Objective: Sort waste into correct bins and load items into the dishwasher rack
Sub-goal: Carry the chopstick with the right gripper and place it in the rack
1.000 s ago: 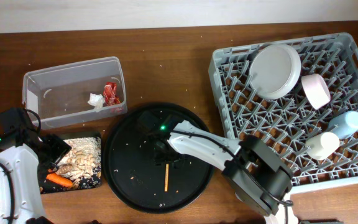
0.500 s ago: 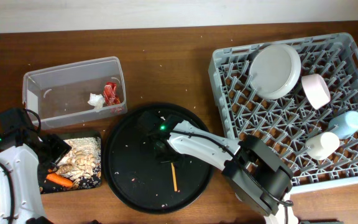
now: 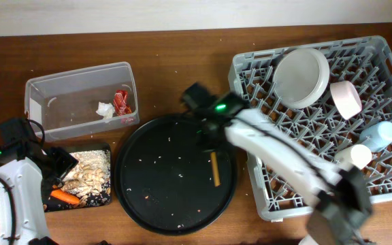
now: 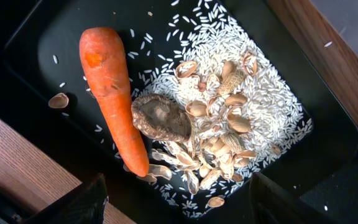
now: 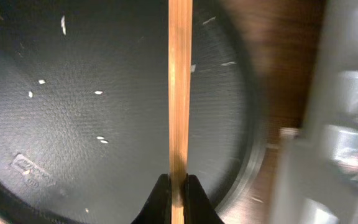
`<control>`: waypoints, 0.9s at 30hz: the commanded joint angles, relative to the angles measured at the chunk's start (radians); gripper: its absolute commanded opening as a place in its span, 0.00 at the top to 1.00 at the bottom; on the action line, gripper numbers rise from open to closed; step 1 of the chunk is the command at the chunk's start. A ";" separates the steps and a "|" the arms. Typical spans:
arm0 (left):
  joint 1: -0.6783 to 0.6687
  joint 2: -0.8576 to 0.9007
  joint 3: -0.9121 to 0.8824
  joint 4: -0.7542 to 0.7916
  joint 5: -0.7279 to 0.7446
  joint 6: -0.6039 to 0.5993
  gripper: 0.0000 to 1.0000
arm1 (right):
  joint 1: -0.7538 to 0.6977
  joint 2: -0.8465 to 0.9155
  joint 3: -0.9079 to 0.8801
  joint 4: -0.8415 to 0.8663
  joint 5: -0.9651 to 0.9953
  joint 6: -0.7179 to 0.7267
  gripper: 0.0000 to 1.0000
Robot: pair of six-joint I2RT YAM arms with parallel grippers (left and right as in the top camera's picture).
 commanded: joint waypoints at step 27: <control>0.001 -0.013 0.014 -0.001 0.000 0.009 0.27 | -0.388 -0.132 -0.348 0.017 -0.052 -0.397 0.93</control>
